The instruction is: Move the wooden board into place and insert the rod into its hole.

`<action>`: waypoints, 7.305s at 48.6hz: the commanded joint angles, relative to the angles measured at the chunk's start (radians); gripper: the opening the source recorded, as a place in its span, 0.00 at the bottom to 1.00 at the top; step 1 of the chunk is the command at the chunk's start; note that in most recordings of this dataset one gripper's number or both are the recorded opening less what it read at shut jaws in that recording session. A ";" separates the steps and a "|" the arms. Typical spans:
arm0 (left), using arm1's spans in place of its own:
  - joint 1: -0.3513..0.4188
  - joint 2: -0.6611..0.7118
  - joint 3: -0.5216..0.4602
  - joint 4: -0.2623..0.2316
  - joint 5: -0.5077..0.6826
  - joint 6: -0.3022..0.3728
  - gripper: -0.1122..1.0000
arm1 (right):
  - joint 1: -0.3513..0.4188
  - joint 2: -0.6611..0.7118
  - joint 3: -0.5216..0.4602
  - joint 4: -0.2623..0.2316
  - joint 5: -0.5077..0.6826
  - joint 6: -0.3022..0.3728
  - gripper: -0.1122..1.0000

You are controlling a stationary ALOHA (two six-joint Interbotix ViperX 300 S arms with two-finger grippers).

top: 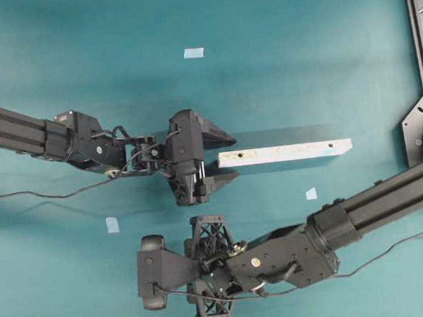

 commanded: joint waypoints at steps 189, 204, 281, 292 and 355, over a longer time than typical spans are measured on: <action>0.018 -0.071 -0.044 0.000 0.075 -0.009 0.29 | -0.583 -0.739 1.121 -0.295 -1.502 -0.270 0.18; 0.008 -0.063 -0.044 0.000 0.075 -0.009 0.29 | -0.586 -0.497 1.042 -0.252 -1.678 -0.334 0.18; 0.008 -0.061 -0.044 0.000 0.075 -0.008 0.29 | -0.572 -0.337 1.014 -0.233 -1.690 -0.354 0.18; 0.008 -0.061 -0.048 0.000 0.075 -0.008 0.29 | -0.571 -0.337 1.022 -0.233 -1.689 -0.353 0.18; 0.008 -0.064 -0.054 0.000 0.103 -0.008 0.29 | -0.569 -0.367 1.075 -0.219 -1.618 -0.354 0.18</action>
